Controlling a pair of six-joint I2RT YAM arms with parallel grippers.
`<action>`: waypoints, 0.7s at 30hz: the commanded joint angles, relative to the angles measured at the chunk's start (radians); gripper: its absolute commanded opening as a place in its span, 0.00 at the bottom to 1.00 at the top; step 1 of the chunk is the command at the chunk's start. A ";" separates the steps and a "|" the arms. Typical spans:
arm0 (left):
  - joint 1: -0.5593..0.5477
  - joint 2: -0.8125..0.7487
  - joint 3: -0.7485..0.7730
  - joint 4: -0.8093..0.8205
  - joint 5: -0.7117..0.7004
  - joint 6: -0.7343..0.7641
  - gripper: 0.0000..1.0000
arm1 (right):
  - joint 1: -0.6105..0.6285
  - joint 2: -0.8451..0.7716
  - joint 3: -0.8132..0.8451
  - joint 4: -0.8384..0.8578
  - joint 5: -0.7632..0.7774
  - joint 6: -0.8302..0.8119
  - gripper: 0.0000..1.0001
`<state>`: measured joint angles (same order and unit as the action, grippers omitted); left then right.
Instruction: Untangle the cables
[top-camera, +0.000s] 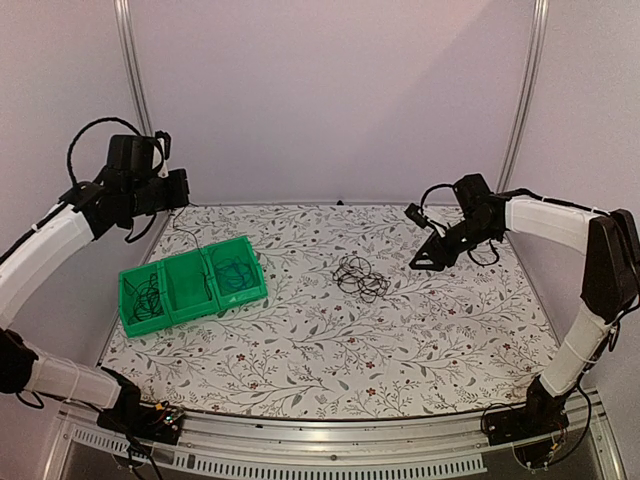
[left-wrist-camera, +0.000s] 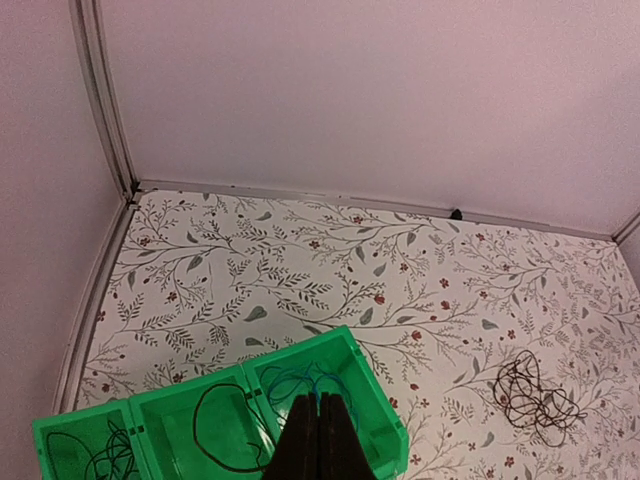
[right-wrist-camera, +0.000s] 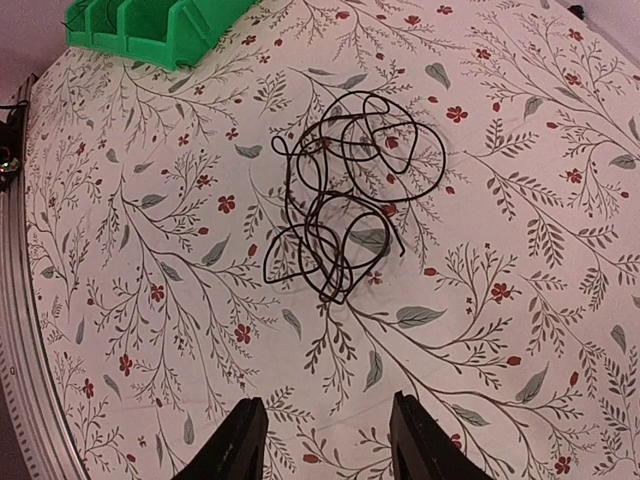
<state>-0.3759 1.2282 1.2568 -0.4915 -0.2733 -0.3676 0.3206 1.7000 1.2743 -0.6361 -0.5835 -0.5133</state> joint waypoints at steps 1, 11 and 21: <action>0.021 -0.032 -0.077 0.062 0.004 0.003 0.00 | 0.002 -0.025 -0.019 -0.010 0.007 -0.006 0.46; 0.053 0.003 -0.187 -0.037 -0.079 -0.004 0.00 | 0.002 -0.022 -0.030 0.006 0.002 0.001 0.46; 0.136 -0.063 -0.203 -0.121 -0.125 0.037 0.00 | 0.002 -0.033 -0.047 0.010 0.006 -0.001 0.46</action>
<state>-0.2832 1.1854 1.0664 -0.5854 -0.4015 -0.3626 0.3206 1.6989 1.2430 -0.6357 -0.5797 -0.5133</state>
